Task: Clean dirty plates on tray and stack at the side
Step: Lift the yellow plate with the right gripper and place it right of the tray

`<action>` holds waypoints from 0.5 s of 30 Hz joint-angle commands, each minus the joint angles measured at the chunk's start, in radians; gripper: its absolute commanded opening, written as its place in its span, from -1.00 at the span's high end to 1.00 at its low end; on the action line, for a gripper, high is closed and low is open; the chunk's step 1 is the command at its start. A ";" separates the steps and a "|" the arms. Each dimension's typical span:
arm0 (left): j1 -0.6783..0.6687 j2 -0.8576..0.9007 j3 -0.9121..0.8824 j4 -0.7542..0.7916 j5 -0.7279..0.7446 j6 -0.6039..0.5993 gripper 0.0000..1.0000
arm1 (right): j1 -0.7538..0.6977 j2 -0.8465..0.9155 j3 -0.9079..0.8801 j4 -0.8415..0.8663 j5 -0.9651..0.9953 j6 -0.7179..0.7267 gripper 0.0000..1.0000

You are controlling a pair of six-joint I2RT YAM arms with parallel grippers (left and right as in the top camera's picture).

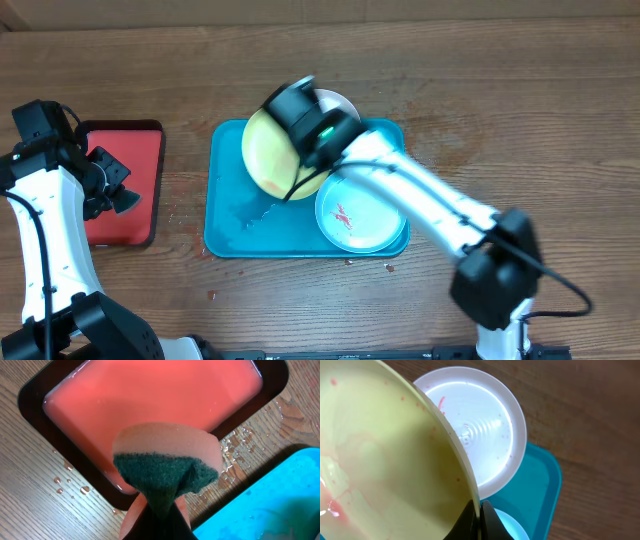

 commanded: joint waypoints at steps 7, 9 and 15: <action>0.004 0.005 0.008 0.006 0.019 0.027 0.91 | -0.504 -0.048 0.013 -0.182 -0.471 0.035 0.93; 0.004 0.005 0.008 0.007 0.019 0.027 0.91 | -0.585 -0.026 0.000 -0.196 -0.471 0.035 0.92; 0.004 0.006 0.008 0.007 0.019 0.027 0.91 | -0.779 0.023 -0.065 -0.150 -0.470 0.036 0.93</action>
